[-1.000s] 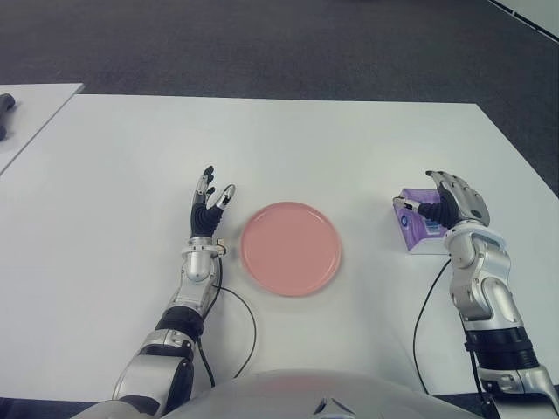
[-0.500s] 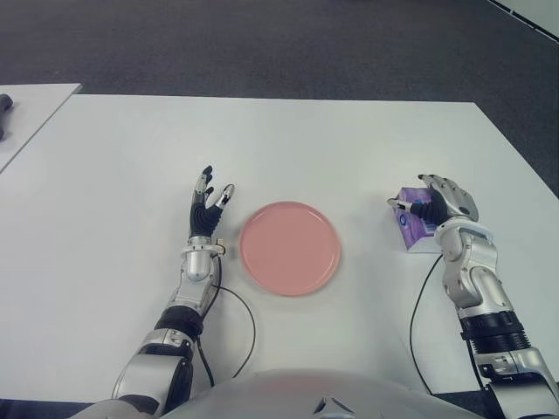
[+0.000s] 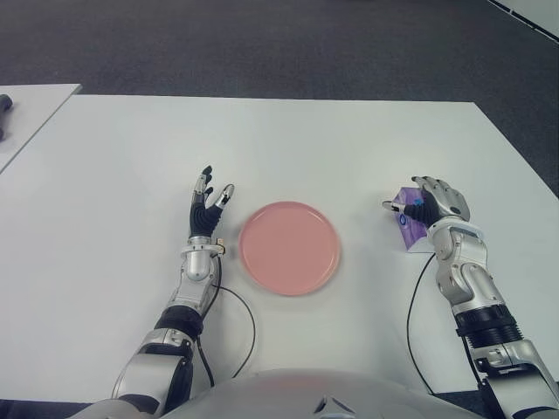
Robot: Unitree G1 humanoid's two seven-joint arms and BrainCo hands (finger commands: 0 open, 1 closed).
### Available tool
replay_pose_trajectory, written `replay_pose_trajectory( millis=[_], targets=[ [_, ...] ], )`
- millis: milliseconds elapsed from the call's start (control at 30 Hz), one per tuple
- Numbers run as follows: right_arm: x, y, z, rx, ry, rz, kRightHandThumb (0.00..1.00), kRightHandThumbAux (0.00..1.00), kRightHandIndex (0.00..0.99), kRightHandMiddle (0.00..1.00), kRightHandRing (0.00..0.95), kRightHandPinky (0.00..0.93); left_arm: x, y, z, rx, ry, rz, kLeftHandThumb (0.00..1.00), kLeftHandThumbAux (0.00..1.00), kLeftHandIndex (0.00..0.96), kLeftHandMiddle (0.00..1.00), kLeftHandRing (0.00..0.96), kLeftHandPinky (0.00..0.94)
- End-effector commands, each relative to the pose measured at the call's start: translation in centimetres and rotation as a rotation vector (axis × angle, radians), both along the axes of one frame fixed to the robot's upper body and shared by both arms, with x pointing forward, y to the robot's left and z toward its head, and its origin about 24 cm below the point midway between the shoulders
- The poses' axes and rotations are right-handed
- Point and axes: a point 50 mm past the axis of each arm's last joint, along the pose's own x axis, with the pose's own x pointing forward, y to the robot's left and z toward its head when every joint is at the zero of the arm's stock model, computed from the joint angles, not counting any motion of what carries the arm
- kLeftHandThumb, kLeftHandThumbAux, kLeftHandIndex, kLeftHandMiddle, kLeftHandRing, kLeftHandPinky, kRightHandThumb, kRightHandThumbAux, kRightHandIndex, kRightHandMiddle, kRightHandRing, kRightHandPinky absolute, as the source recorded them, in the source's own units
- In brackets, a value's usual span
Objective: Put the tissue paper into the plate.
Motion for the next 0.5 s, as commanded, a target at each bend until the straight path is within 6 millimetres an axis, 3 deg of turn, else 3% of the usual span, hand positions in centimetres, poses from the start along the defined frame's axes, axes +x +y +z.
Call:
replay_pose_trajectory(
  millis=[33, 500],
  targets=[
    [-0.11, 0.07, -0.01, -0.026, 0.011, -0.015, 0.171, 0.283, 0.000, 0.000, 0.000, 0.000, -1.08, 0.54, -1.39, 0.025, 0.066, 0.018, 0.000, 0.427, 0.000, 0.000, 0.000, 0.000],
    [-0.74, -0.09, 0.08, -0.088, -0.002, -0.056, 0.173, 0.292, 0.000, 0.000, 0.000, 0.000, -1.08, 0.61, -1.37, 0.021, 0.061, 0.016, 0.000, 0.445, 0.000, 0.000, 0.000, 0.000]
  ],
)
